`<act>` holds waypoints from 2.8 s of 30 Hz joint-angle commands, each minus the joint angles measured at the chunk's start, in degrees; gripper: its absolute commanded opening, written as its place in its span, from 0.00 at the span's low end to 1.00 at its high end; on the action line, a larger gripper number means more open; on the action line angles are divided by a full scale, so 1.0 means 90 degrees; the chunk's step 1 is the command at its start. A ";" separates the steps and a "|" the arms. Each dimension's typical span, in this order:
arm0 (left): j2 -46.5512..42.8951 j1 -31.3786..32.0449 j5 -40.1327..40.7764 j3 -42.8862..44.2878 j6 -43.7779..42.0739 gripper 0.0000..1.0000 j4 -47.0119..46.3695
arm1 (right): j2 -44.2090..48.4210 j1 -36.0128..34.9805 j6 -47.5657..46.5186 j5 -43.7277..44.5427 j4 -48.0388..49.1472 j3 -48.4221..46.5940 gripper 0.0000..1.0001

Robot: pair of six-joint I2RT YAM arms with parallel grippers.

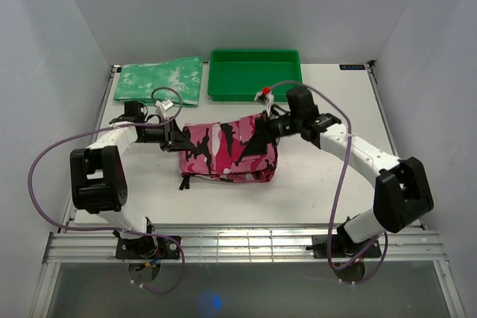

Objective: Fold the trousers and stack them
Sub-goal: Fold the trousers

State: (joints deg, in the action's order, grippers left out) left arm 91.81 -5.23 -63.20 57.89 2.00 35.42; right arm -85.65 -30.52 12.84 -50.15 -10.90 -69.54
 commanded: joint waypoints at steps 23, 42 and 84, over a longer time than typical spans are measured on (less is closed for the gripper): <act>0.1802 -0.0219 0.0951 0.0012 -0.0738 0.28 0.0292 | 0.0014 0.0715 0.0291 -0.1362 -0.0127 0.1830 0.88; 0.2092 0.0123 0.0780 -0.0241 -0.1660 0.37 0.1154 | -0.2270 0.1057 -0.0293 -0.1040 0.0214 0.1925 0.70; 0.3758 0.0015 0.1181 0.4524 -0.0064 0.48 -0.0177 | -0.3425 0.1624 0.0204 0.0074 0.0615 -0.1795 0.79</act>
State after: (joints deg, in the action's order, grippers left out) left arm 130.82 -4.64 -58.39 94.06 9.80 29.85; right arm -122.30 -16.19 17.10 -50.87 -2.76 -82.91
